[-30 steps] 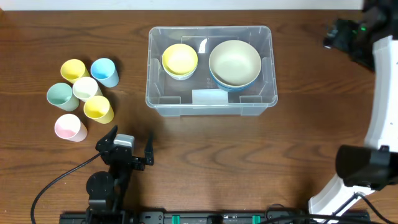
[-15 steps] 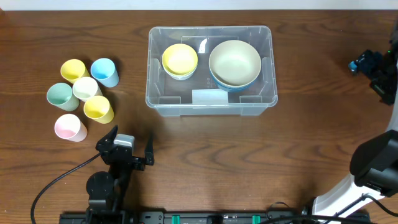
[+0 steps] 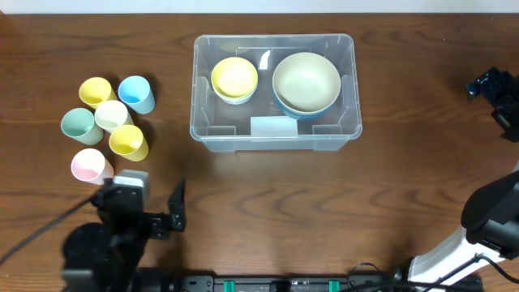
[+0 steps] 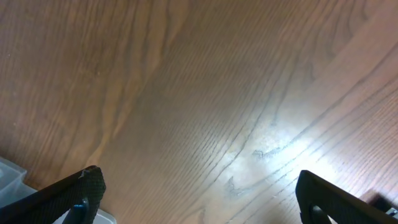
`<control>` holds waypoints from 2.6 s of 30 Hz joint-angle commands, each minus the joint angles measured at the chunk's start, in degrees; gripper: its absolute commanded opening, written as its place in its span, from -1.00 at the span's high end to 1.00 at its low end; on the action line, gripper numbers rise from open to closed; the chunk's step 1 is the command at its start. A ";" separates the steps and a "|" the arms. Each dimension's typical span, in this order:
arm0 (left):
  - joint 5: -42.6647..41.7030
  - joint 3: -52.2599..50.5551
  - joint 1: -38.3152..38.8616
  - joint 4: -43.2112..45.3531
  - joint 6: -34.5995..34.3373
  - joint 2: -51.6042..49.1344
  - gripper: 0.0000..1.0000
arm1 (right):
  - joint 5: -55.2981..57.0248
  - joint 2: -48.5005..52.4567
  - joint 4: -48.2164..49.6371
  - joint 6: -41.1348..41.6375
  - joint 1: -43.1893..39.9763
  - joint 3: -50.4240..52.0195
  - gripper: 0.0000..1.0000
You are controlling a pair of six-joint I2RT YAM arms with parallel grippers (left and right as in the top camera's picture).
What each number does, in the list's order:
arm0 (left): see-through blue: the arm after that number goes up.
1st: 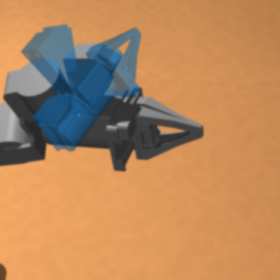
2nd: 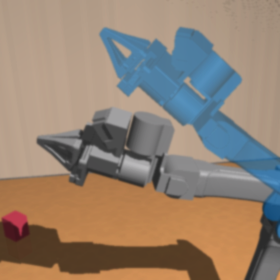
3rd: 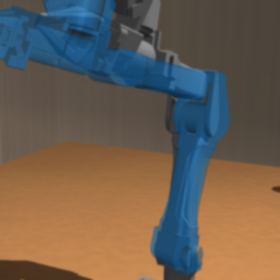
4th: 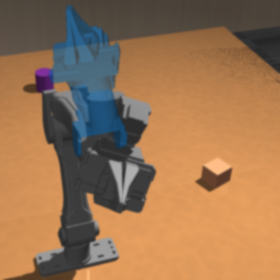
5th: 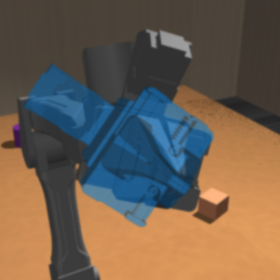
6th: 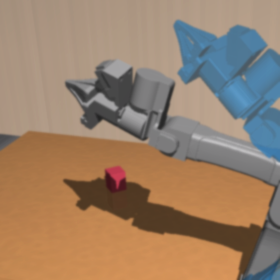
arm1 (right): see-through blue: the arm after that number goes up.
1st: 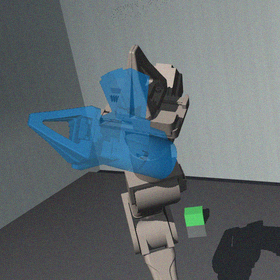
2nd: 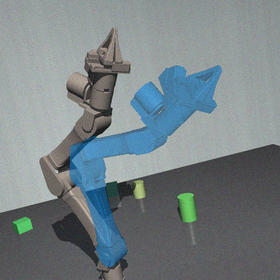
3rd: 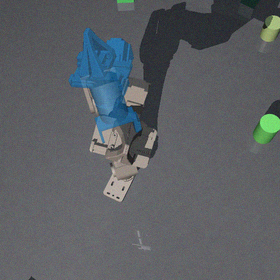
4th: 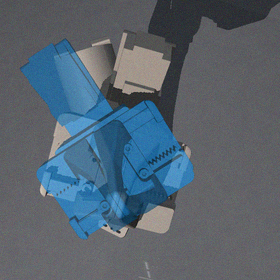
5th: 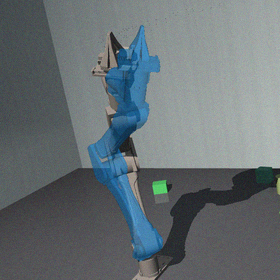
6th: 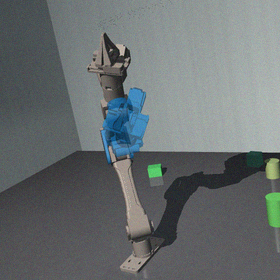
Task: Pack container
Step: 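Move the left gripper to the yellow cup and grasp it, then carry the yellow cup with the left gripper into the container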
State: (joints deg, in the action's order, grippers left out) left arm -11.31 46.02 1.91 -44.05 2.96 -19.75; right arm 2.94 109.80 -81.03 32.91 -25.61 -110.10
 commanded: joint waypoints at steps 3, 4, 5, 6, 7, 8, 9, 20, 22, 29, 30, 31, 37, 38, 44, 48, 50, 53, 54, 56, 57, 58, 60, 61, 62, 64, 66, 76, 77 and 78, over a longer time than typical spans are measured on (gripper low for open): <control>1.92 23.82 -0.28 -15.93 -1.14 -17.38 -0.96 | -0.20 -0.28 0.09 0.92 0.07 0.20 -0.99; 1.90 27.80 -0.28 -19.43 -1.11 -20.41 -0.96 | -0.20 -0.28 0.09 0.92 0.07 0.20 -0.99; 1.81 32.24 -0.28 -23.30 -1.11 -23.82 -0.96 | -0.20 -0.28 0.09 0.92 0.07 0.20 -0.98; 1.42 36.15 -0.28 -26.84 -1.11 -26.93 -0.96 | -0.20 -0.28 0.09 0.92 0.07 0.20 -0.98; 1.40 39.04 -0.28 -29.62 -1.14 -29.38 -0.96 | -0.20 -0.28 0.07 0.92 0.07 0.20 -0.98; 1.25 41.33 -0.28 -31.71 -1.14 -31.50 -0.96 | -0.20 -0.28 0.09 0.92 0.07 0.20 -0.99; 1.14 43.08 -0.26 -33.09 -1.16 -33.64 -0.96 | -0.20 -0.28 0.09 0.92 0.07 0.20 -0.99; 2.75 43.08 -0.26 -30.21 -2.73 -51.95 -0.93 | -0.20 -0.28 0.09 0.92 0.07 0.20 -0.98; 4.39 43.08 -0.28 -29.88 -3.30 -56.54 -0.75 | -0.20 -0.28 0.09 0.92 0.07 0.20 -0.98; 10.14 43.08 -2.16 -27.54 -10.91 -69.46 -0.62 | -0.20 -0.28 0.09 0.94 0.07 0.20 -0.99; 10.14 43.08 -2.93 -27.17 -11.80 -70.55 -0.63 | -0.20 -0.28 0.09 0.92 0.07 0.20 -0.99; 10.14 43.08 -3.72 -26.91 -12.85 -71.36 -0.62 | -0.20 -0.28 0.09 0.92 0.07 0.20 -0.98; 9.97 43.06 -8.81 -25.75 -16.81 -74.82 -0.62 | -0.20 -0.28 0.09 0.92 0.07 0.20 -0.98; 9.75 43.04 -9.16 -25.66 -16.79 -75.52 -0.61 | -0.20 -0.28 0.09 0.92 0.07 0.20 -0.99; 8.98 43.01 -9.18 -25.22 -16.59 -80.70 -0.44 | -0.20 -0.28 0.09 0.92 0.07 0.20 -0.99; 8.98 43.01 -9.68 -24.33 -16.59 -84.65 -0.42 | -0.20 -0.28 0.09 0.92 0.07 0.20 -0.99; 8.98 43.01 -9.94 -23.82 -16.59 -86.36 -0.38 | -0.20 -0.28 0.09 0.92 0.07 0.20 -0.99; 9.01 43.01 -10.36 -23.08 -16.57 -88.52 -0.36 | -0.20 -0.28 0.09 0.92 0.07 0.20 -0.98; 9.03 43.01 -10.47 -22.82 -16.48 -89.22 -0.36 | -0.20 -0.28 0.09 0.92 0.07 0.20 -0.98; 9.03 43.01 -10.64 -22.32 -16.11 -90.55 -0.36 | -0.20 -0.28 0.07 0.92 0.07 0.20 -0.99; 9.03 43.01 -10.64 -21.97 -15.74 -91.19 -0.36 | -0.20 -0.28 0.09 0.92 0.07 0.20 -0.98; 9.03 43.01 -10.64 -21.64 -15.41 -91.78 -0.36 | -0.20 -0.28 0.09 0.92 0.07 0.20 -0.98; 9.03 42.97 -10.62 -20.94 -15.04 -93.26 -0.35 | -0.20 -0.28 0.09 0.92 0.07 0.20 -0.99; 9.01 42.97 -10.64 -20.70 -15.06 -93.88 -0.34 | -0.20 -0.28 0.09 0.92 0.07 0.20 -0.98; 9.01 42.97 -10.62 -20.52 -15.04 -94.57 -0.33 | -0.20 -0.28 0.09 0.94 0.07 0.20 -0.99; 9.01 42.97 -10.62 -20.50 -15.04 -95.71 -0.12 | -0.20 -0.28 0.09 0.92 0.07 0.20 -0.98; 9.01 42.97 -10.62 -20.55 -15.04 -96.32 0.33 | -0.22 -0.28 0.07 0.92 0.07 0.20 -0.98; 8.98 42.97 -10.08 -25.64 -14.99 -94.55 0.89 | -0.20 -0.28 0.07 0.92 0.07 0.20 -0.99; 9.01 42.99 -9.84 -26.49 -14.82 -93.37 0.89 | -0.20 -0.28 0.09 0.94 0.07 0.20 -0.99; 9.01 42.99 -9.62 -27.28 -14.82 -92.13 0.88 | -0.20 -0.28 0.09 0.92 0.07 0.20 -0.99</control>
State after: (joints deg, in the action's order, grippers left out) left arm -2.59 88.84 -8.27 -69.84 -12.10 -115.77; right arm 2.48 109.80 -80.97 32.93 -25.61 -110.06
